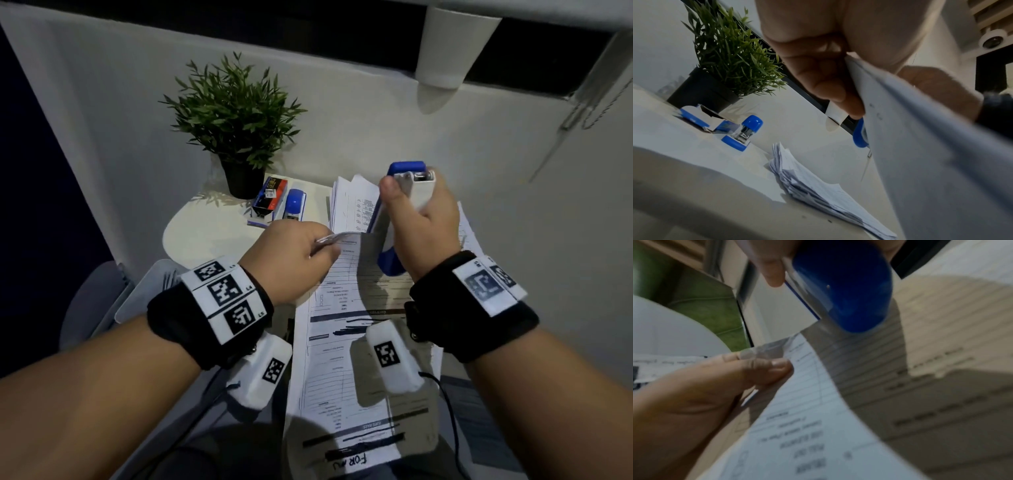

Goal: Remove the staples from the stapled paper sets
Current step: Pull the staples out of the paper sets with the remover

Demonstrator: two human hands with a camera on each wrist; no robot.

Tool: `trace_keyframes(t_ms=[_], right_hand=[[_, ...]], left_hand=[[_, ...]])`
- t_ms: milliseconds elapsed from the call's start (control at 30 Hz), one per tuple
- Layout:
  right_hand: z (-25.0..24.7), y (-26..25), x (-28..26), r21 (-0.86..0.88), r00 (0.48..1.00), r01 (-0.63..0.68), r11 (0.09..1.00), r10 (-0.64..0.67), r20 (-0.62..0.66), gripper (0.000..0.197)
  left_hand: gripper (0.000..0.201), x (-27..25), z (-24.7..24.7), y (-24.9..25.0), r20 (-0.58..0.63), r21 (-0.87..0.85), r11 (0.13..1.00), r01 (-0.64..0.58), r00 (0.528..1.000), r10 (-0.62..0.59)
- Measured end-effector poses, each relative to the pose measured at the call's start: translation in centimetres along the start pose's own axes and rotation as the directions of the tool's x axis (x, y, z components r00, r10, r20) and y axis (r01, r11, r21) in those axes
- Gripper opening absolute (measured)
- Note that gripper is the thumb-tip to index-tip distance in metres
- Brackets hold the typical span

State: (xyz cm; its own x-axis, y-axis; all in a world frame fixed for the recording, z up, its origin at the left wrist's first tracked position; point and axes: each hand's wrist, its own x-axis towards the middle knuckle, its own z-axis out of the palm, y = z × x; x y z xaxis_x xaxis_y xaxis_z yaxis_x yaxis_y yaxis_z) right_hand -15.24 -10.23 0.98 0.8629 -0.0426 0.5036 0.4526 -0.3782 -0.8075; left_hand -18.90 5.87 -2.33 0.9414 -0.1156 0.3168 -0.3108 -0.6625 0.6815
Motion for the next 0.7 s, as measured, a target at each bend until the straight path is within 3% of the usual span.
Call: trace_keyframes(t_ms=[100, 467, 567, 700], right_hand=[[-0.28, 0.22, 0.16, 0.138, 0.994, -0.080, 0.987, 0.090, -0.063, 0.023], [-0.95, -0.10, 0.40, 0.255, 0.994, -0.063, 0.965, 0.083, -0.071, 0.037], [-0.92, -0.21, 0.53, 0.281, 0.993, -0.083, 0.956, 0.102, -0.055, 0.044], [-0.96, -0.52, 0.59, 0.315, 0.991, -0.126, 0.941, 0.136, -0.011, 0.053]], left_hand=[[0.027, -0.22, 0.09, 0.19, -0.024, 0.006, 0.999, -0.045, 0.999, 0.045], [0.032, -0.64, -0.12, 1.04, 0.040, 0.107, 0.971, -0.214, 0.977, 0.211], [0.042, -0.50, -0.21, 0.99, 0.018, 0.113, 0.967, -0.229, 0.973, 0.229], [0.032, -0.44, -0.10, 0.85, 0.008, 0.107, 0.971, -0.213, 0.977, 0.213]])
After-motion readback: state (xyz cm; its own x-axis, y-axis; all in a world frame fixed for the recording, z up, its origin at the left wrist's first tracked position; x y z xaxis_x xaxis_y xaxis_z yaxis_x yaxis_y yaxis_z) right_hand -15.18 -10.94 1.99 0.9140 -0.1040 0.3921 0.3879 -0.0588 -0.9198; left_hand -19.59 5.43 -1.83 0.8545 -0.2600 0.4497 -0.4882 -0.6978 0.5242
